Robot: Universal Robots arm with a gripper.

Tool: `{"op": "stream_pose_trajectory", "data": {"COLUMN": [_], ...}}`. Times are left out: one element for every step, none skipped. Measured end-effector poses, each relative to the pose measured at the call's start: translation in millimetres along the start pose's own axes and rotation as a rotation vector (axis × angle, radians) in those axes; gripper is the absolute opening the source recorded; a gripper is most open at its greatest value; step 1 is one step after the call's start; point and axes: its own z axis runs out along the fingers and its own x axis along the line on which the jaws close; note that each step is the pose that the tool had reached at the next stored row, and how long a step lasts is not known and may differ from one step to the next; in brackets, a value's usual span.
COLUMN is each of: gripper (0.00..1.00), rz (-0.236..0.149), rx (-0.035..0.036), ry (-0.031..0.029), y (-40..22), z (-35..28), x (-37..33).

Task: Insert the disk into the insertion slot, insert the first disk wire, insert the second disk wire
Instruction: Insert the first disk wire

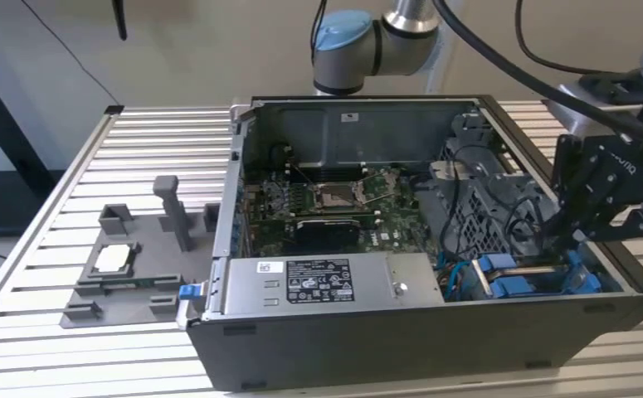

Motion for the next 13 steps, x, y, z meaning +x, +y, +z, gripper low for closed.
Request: {"op": "stream_pose_trajectory", "data": {"gripper": [0.27,0.27,0.27,0.27,0.27,0.27,0.27,0.27,0.27,0.27,0.27,0.27,0.27], "rz": [0.000,0.000,0.000,0.000,0.001,0.001,0.001,0.001,0.001,0.002,0.002,0.002,0.002], "rx": [0.0000,0.0000,0.0000,0.0000,0.0000,0.0000,0.0000,0.0001,0.0001,0.0001,0.0001,0.0000,0.0001], "ry": [-0.0001,-0.0001,-0.0001,0.0000,-0.0002,-0.0002,-0.0002,0.0000,0.0000,0.0000,-0.0001,-0.0003,-0.0001], "y": [0.1,0.1,0.2,0.2,0.2,0.2,0.2,0.3,0.3,0.3,0.3,0.3,0.4], "z": [-1.7,-3.6,-5.6,-7.1,-7.8,-8.2,-8.7,-9.6,-10.7,-11.9,-12.5,-13.1,-13.8], "x": [-0.1,-0.1,-0.2,-0.2,-0.2,-0.2,-0.3,-0.3,-0.3,-0.4,-0.4,-0.4,-0.4]}}
